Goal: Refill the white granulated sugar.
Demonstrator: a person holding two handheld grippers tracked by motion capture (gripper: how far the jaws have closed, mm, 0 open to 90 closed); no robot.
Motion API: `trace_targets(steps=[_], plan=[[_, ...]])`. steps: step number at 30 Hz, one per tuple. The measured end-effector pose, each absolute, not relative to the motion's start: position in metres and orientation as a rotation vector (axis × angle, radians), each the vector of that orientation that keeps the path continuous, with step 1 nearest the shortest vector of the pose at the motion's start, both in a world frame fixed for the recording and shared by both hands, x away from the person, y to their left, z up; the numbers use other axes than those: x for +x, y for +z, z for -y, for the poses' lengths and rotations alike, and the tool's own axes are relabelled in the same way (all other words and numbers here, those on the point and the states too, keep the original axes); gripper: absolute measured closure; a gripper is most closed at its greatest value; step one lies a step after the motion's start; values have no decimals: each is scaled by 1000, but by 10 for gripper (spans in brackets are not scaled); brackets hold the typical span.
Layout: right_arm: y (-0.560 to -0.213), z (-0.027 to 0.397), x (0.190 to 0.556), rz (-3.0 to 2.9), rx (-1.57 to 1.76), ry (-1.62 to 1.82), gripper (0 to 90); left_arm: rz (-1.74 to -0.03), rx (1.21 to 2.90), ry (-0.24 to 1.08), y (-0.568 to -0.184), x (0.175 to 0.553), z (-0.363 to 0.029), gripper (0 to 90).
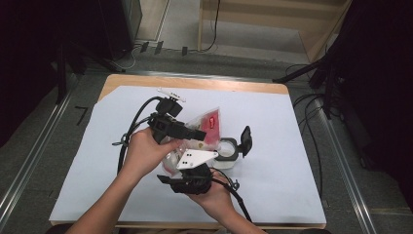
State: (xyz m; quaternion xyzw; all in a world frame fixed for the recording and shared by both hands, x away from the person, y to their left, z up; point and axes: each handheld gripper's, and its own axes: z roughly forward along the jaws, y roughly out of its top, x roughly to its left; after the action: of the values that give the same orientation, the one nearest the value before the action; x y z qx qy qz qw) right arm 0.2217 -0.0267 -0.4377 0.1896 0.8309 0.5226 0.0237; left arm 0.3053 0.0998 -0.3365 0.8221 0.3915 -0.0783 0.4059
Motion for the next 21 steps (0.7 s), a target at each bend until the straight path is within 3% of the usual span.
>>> trace_targets(steps=[21], plan=[[-436, 25, 223, -2569, 578, 1618, 628, -998, 2076, -190, -334, 306, -102, 575]])
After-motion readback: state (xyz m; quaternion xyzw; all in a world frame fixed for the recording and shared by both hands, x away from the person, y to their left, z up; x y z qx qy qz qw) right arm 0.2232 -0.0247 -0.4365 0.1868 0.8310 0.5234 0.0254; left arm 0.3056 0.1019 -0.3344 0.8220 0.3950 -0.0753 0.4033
